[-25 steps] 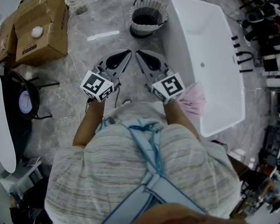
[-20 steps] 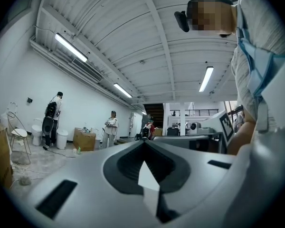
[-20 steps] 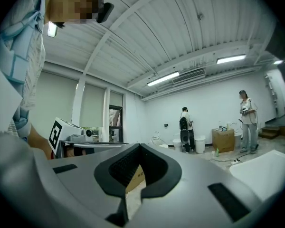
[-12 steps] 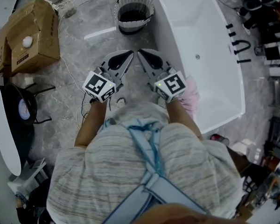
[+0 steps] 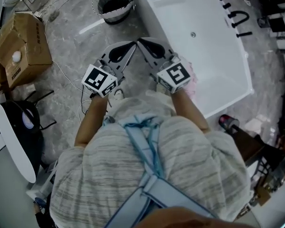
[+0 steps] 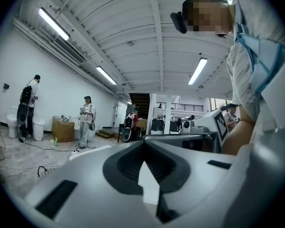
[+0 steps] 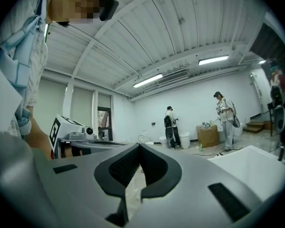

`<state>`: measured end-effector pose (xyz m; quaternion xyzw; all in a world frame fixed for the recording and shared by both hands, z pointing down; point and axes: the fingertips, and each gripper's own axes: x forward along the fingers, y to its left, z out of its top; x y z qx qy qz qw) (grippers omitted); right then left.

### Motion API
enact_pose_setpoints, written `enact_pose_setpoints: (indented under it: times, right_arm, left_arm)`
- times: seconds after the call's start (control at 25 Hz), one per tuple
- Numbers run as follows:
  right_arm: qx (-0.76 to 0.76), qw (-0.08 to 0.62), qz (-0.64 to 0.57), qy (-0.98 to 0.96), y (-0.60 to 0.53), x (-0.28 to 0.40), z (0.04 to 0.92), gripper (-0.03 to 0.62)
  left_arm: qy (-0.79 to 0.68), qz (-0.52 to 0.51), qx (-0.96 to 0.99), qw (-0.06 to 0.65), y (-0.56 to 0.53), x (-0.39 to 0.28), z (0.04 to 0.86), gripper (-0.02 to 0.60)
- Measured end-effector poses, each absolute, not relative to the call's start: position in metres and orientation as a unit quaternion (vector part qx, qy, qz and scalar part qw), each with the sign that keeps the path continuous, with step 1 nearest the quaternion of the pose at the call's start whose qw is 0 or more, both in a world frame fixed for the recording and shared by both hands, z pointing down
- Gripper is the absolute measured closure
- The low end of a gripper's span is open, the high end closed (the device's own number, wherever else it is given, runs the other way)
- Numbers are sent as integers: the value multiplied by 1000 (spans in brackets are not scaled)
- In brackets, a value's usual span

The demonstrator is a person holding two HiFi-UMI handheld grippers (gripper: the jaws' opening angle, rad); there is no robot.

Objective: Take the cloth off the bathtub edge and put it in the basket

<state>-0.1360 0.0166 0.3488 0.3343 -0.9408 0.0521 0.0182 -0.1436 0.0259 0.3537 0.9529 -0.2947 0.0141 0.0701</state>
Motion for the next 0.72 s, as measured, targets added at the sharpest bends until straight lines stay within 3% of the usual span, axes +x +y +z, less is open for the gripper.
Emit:
enact_pose_setpoints:
  times: [0.72]
  right_arm:
    - [430,44,61,-900,18,97,373,591]
  left_arm:
    - [-206,51,974,73,28,65,372,580]
